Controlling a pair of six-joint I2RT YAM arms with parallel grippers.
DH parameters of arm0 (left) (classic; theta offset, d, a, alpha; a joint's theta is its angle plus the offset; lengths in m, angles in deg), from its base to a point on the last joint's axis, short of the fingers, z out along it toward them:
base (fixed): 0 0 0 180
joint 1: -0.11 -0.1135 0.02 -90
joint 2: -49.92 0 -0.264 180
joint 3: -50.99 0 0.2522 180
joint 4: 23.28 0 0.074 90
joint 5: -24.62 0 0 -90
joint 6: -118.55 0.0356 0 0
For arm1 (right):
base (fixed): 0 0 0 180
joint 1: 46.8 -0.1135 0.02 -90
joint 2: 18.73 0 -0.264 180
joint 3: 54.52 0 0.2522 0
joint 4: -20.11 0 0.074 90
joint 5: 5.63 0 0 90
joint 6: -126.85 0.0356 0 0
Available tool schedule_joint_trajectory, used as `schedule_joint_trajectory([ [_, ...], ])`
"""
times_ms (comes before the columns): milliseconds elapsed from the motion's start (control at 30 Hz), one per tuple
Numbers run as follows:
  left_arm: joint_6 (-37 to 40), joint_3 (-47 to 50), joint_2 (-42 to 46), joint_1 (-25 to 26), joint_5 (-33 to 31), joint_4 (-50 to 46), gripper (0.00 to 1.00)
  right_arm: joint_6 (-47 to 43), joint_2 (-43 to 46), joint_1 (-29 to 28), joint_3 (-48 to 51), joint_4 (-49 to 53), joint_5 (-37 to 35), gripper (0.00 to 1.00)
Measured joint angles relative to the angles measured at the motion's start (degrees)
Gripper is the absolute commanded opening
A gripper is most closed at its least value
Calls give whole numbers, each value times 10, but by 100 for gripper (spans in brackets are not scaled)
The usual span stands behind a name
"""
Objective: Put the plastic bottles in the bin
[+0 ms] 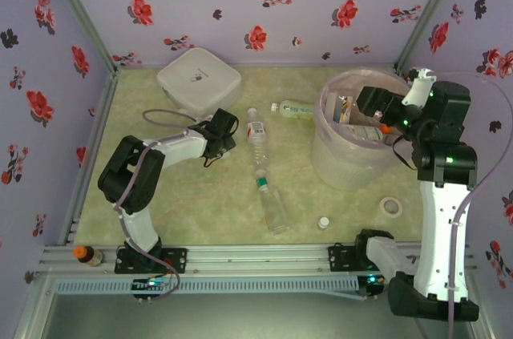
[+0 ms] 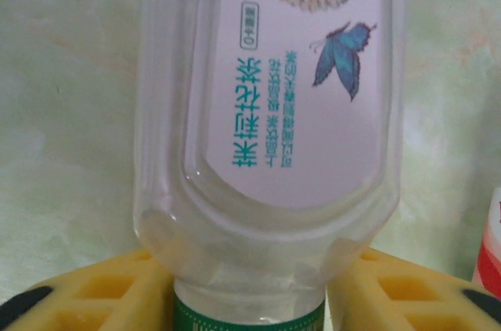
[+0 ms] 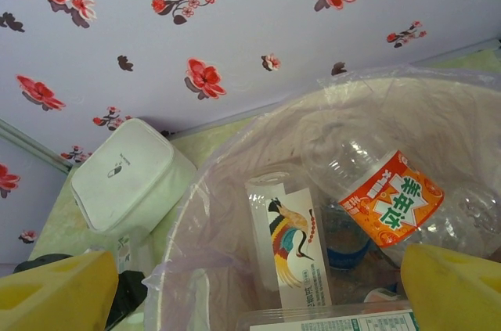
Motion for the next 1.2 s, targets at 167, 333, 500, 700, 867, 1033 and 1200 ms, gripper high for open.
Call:
schedule_joint_trajectory([
  [167, 16, 6, 15, 5, 0, -11, 26, 26, 33, 0, 56, -37, 9, 93],
  [333, 52, 18, 60, 13, 3, -28, 13, 60, 46, 0, 85, -82, 61, 91],
  [500, 114, 25, 130, 15, 17, -23, 4, 117, 38, -8, 103, -159, 117, 80],
  [700, 191, 50, 216, 16, 59, 9, 0, 166, -8, -148, 116, -239, 101, 75],
  [867, 250, 94, 282, 23, 128, 67, 0, 165, -99, -278, 87, -259, 57, 82],
  [1033, 297, 128, 330, 44, 200, 139, 0, 157, -175, -345, 47, -264, 24, 91],
  [1200, 333, 136, 358, 64, 242, 187, 0, 156, -226, -365, 17, -264, 10, 97],
])
